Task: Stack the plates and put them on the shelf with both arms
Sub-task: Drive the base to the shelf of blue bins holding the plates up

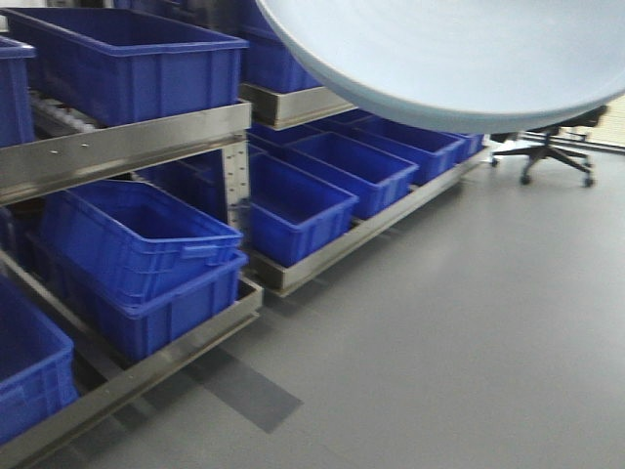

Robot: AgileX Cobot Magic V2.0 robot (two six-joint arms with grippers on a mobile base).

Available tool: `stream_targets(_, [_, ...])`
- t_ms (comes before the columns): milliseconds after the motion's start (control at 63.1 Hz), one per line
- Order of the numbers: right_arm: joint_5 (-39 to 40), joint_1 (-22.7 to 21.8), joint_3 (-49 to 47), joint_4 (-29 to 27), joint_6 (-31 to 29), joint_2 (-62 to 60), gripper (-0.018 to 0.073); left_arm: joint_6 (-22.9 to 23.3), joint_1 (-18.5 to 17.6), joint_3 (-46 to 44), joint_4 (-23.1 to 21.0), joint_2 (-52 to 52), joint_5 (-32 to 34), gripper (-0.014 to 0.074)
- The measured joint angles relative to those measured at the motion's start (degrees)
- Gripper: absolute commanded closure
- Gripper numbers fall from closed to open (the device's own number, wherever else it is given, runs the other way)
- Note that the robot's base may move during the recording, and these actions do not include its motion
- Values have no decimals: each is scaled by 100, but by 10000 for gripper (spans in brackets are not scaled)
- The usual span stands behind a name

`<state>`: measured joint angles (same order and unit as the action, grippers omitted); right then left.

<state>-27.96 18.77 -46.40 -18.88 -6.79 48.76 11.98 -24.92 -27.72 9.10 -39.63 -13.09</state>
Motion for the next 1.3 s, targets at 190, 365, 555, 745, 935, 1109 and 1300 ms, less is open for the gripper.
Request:
stream_targets(190, [0,0,0,0,0,0,503,0,0,0,0,0,2,512])
stream_targets(365, [0,0,0,0,0,0,503,0,0,0,0,0,2,512])
stream_targets(555, [0,0,0,0,0,0,503,0,0,0,0,0,2,512])
stream_targets(745, [0,0,0,0,0,0,503,0,0,0,0,0,2,512])
stream_targets(935, [0,0,0,0,0,0,503,0,0,0,0,0,2,512])
stream_targets(1109, [0,0,0,0,0,0,503,0,0,0,0,0,2,512])
stream_targets(1300, [0,0,0,0,0,0,503,0,0,0,0,0,2,512])
